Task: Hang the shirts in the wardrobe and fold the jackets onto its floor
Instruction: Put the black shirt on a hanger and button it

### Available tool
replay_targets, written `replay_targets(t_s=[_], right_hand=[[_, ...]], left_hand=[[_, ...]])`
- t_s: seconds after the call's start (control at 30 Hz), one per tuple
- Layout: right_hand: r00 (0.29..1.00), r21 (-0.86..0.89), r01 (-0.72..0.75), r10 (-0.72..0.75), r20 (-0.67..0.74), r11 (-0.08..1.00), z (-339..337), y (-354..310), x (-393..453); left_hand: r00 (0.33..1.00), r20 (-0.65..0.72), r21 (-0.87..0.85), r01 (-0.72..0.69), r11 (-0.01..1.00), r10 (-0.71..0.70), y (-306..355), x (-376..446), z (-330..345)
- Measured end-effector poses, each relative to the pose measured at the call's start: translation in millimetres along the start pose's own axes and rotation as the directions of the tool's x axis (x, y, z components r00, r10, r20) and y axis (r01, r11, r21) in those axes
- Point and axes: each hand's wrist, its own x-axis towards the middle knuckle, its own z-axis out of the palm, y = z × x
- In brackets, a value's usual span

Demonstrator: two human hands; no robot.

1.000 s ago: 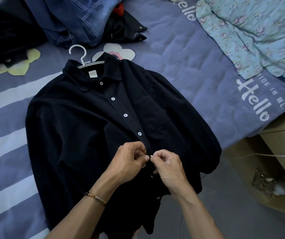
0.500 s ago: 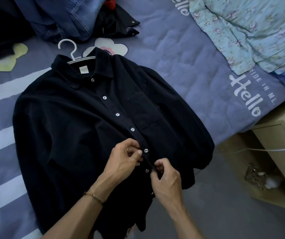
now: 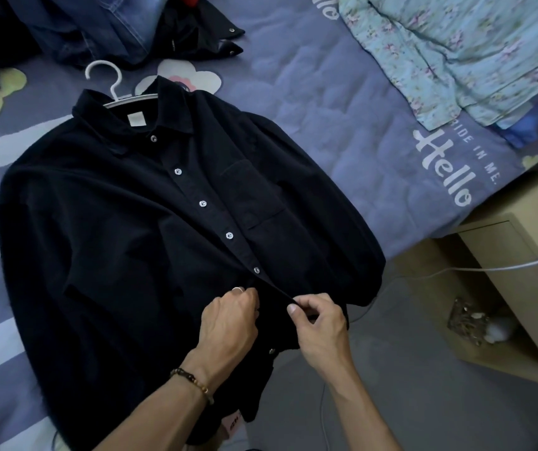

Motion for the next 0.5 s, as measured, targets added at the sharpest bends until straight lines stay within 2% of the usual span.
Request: replay_targets(t_s=[0.07, 0.13, 0.23, 0.3, 0.5], right_hand=[[0.997, 0.088, -0.066, 0.063, 0.031, 0.994, -2.9, -3.0, 0.3], [0.985, 0.252, -0.158, 0.135, 0.107, 0.955, -9.1, -5.5, 0.8], [0.963, 0.393, -0.220, 0.133, 0.235, 0.893, -20.7, -8.0, -2.1], [0.966, 0.367, -0.189, 0.105, 0.237, 0.911, -25.9, -9.2, -3.5], [0.996, 0.209, -0.010, -0.008, 0.085, 0.978, -28.6, -13.9, -11.4]], left_hand=[[0.999, -0.020, -0.050, 0.032, 0.998, -0.033, 1.9, -4.0, -1.8], [0.995, -0.012, -0.226, 0.095, 0.970, -0.100, 7.8, -9.2, -6.9], [0.981, 0.079, -0.577, 0.188, 0.795, -0.175, 24.5, -16.2, -21.7], [0.973, 0.121, -0.665, 0.226, 0.712, -0.196, 33.2, -15.5, -28.3], [0.947, 0.216, -0.766, 0.315, 0.561, -0.237, 39.2, -9.3, -31.6]])
